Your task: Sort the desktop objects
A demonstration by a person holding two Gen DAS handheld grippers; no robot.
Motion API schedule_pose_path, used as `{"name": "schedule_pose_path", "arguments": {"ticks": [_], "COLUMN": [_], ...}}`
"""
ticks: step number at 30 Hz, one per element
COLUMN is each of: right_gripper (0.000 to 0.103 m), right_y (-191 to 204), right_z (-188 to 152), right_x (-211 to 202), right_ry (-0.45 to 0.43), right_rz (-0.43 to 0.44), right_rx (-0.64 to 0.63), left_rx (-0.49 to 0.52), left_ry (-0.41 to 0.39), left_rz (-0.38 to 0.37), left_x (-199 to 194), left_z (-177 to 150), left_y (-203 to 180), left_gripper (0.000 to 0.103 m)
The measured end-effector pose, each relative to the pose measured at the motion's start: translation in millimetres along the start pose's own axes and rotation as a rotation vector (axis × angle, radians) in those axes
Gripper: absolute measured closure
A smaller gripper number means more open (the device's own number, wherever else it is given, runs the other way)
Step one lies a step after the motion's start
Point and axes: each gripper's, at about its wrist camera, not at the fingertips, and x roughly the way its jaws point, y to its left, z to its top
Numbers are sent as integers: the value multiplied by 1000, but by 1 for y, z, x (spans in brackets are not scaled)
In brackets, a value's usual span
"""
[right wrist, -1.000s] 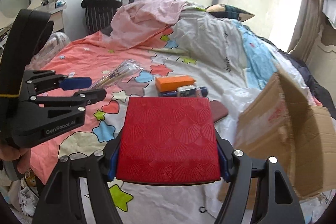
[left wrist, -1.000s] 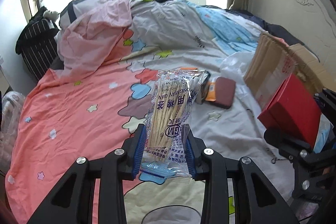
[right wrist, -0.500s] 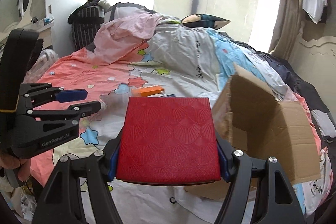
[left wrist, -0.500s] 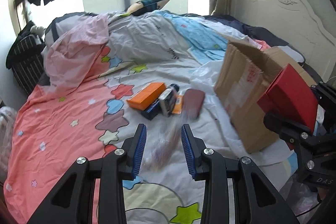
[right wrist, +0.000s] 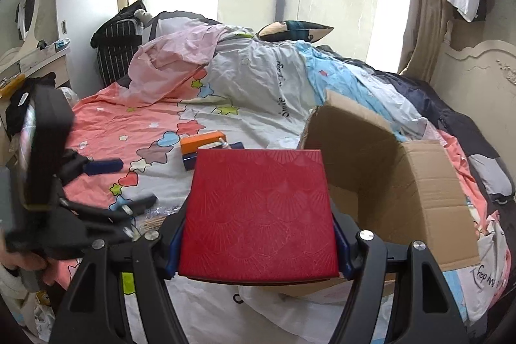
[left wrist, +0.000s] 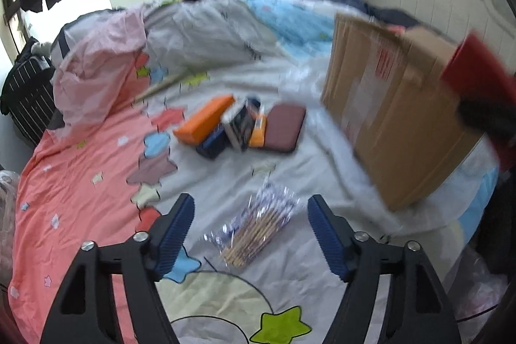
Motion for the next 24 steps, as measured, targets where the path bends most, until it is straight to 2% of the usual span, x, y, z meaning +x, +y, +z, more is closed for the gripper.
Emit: {"name": "schedule_pose_path", "arguments": {"ticks": [5,10,16,18,24], "right_gripper": [36,36,36,36,36], "right_y": [12,22,27,31,47], "right_z": [-7,-11,-15,-20,-26], "right_x": [8,20,40,46,53], "right_ry": [10,36,73,87,93], "right_rz": [28,41,52,49,57], "right_rx": [-22,-51,-60,-76,-116], "left_rx": [24,87,71,58,25], "left_ry": [75,99,100,92,84], "left_rz": [40,138,107,102,54], "left_x": [43,72,92,95,101], "left_z": [-23,-32,-30,-29,-28], "left_y": [-6,-8,1,3,10], "left_gripper": [18,15,14,5,4]}}
